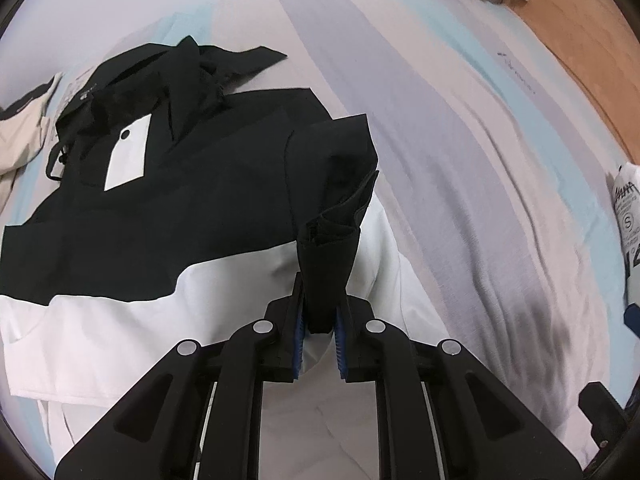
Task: Fold large clothes
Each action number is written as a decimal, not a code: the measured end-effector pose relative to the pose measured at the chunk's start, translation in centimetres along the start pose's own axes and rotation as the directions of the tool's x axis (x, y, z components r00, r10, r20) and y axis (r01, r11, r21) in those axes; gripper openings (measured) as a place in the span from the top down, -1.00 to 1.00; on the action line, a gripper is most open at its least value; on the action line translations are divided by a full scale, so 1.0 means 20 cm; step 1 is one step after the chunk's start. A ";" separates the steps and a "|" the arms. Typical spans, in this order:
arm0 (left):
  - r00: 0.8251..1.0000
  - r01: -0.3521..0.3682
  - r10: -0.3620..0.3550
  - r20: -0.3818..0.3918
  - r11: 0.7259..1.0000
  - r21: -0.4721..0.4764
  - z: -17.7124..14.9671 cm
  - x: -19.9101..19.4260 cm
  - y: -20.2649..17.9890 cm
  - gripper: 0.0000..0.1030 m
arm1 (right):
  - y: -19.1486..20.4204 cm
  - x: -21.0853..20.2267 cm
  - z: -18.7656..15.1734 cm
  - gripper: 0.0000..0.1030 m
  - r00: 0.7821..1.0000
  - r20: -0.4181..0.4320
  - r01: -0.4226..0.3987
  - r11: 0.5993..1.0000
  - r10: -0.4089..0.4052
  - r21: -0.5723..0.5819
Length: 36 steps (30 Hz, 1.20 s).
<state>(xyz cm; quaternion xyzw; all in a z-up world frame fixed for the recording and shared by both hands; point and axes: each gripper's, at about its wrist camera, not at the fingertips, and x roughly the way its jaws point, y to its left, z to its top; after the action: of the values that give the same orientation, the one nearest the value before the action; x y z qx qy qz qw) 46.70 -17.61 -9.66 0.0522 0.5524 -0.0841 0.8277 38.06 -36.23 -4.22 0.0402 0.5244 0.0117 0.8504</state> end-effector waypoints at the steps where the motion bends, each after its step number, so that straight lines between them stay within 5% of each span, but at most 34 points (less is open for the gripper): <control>1: 1.000 0.002 -0.002 0.001 1.000 0.001 0.00 0.01 -0.01 0.76 | 0.00 0.00 -0.01 -0.85 1.000 0.000 0.004 1.000 -0.004 -0.001; 5: 1.000 0.014 -0.014 0.009 1.000 -0.004 -0.01 0.02 -0.02 0.60 | -0.02 0.02 -0.02 -0.85 1.000 -0.003 0.014 1.000 -0.014 0.015; 10: 0.999 0.020 -0.019 0.033 1.000 -0.015 -0.02 -0.01 -0.02 -0.28 | -0.05 0.02 -0.01 -0.85 1.000 -0.005 0.029 0.999 -0.029 0.028; 18: 0.997 0.043 -0.040 0.071 0.998 -0.041 0.01 -0.11 0.08 -0.78 | -0.03 0.00 0.06 -0.86 0.999 0.004 0.044 0.999 -0.044 0.019; 25: 0.995 0.058 -0.054 0.081 0.997 -0.054 0.06 -0.15 0.35 -0.88 | 0.12 0.01 0.22 -0.86 0.999 0.042 0.023 0.999 -0.021 -0.029; 36: 0.994 0.025 -0.012 0.108 0.992 -0.123 0.28 -0.20 0.98 -0.88 | 0.62 0.15 0.64 -0.85 0.994 0.093 -0.032 0.979 0.052 -0.202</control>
<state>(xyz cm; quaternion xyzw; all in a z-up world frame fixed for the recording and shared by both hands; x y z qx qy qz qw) 54.11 0.93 -3.90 -0.0093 0.5120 -0.0599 0.8569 51.10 -24.33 -0.12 -0.0338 0.4773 0.0804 0.8744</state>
